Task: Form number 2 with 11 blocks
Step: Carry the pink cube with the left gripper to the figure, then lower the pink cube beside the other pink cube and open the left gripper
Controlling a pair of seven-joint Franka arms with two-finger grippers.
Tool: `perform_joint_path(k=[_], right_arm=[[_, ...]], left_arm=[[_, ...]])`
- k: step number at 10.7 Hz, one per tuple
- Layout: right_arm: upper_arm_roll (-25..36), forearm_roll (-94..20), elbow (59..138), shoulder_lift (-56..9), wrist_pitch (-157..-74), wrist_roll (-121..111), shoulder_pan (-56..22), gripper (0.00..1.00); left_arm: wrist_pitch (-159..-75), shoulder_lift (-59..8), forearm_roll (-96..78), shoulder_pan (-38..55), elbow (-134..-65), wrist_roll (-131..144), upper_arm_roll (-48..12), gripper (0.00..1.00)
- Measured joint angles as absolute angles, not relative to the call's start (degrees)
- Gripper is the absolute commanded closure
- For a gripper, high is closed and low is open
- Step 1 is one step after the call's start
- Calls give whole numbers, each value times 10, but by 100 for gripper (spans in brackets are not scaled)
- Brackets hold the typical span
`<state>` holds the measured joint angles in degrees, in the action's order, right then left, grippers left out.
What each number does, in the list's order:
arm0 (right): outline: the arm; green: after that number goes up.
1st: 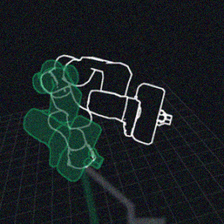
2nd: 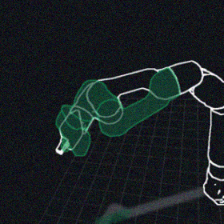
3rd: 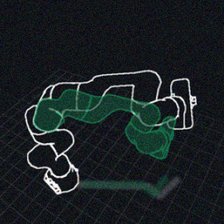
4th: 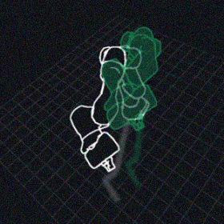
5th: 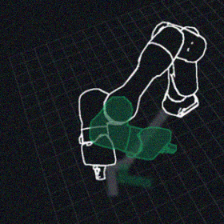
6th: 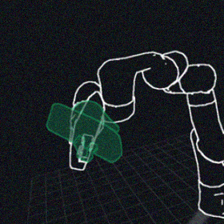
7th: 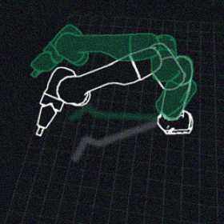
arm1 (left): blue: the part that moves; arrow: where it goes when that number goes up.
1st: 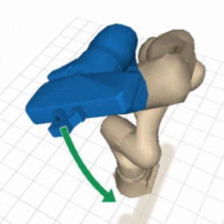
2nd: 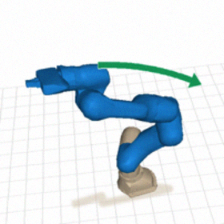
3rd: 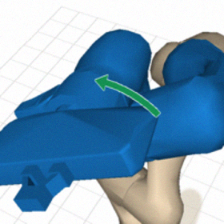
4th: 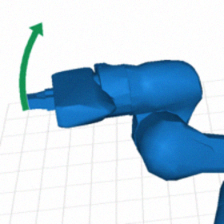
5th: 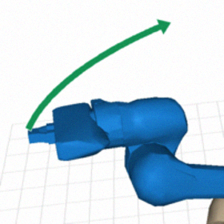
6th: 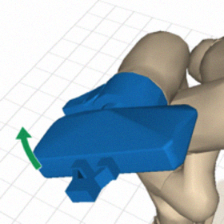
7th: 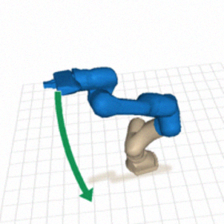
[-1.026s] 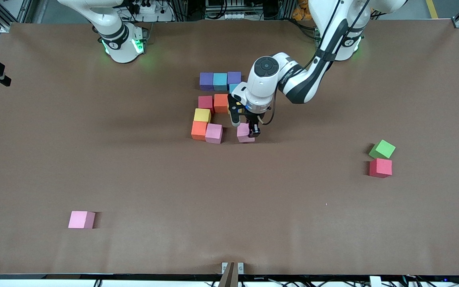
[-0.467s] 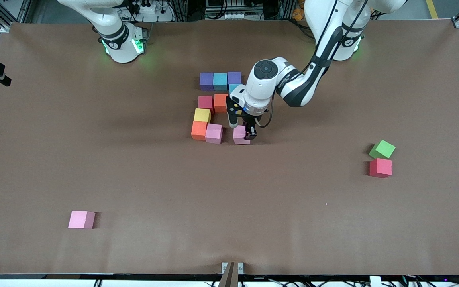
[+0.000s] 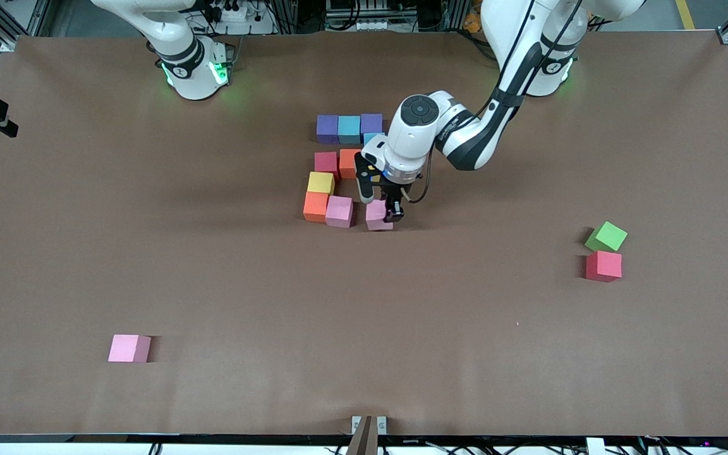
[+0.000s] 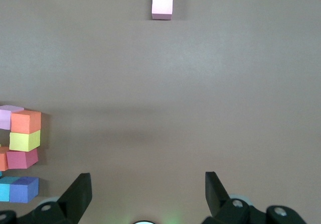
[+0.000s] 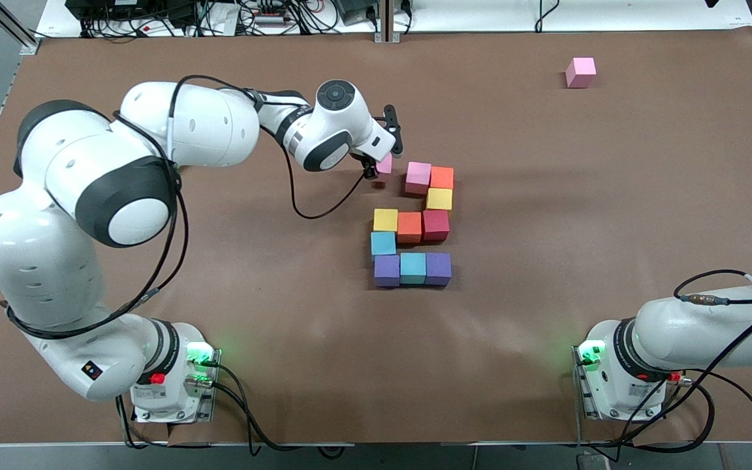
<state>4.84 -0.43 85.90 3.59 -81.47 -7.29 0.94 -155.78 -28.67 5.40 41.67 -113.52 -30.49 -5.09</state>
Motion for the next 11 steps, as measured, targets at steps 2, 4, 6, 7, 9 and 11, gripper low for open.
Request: perform_joint_path(k=[2, 4, 6, 7, 9, 11], right_arm=[[48, -5, 859, 36, -815, -73, 9, 0], [48, -5, 859, 36, -815, -73, 9, 0], [48, -5, 859, 36, -815, -73, 9, 0], [48, -6, 859, 36, -816, -73, 9, 0], [48, -6, 859, 35, -816, -73, 9, 0], [48, -6, 859, 33, -816, -73, 9, 0]], left_arm=[[-1566, -299, 53, 417, -1126, -303, -56, 94], [-1574, -310, 53, 417, -1116, -303, -56, 94], [-1574, -319, 53, 417, -1105, -303, -57, 94], [-1574, -321, 53, 417, -1101, -303, -58, 94], [-1574, -324, 53, 417, -1098, -303, -61, 93], [-1574, -325, 53, 417, -1098, -303, -65, 93]])
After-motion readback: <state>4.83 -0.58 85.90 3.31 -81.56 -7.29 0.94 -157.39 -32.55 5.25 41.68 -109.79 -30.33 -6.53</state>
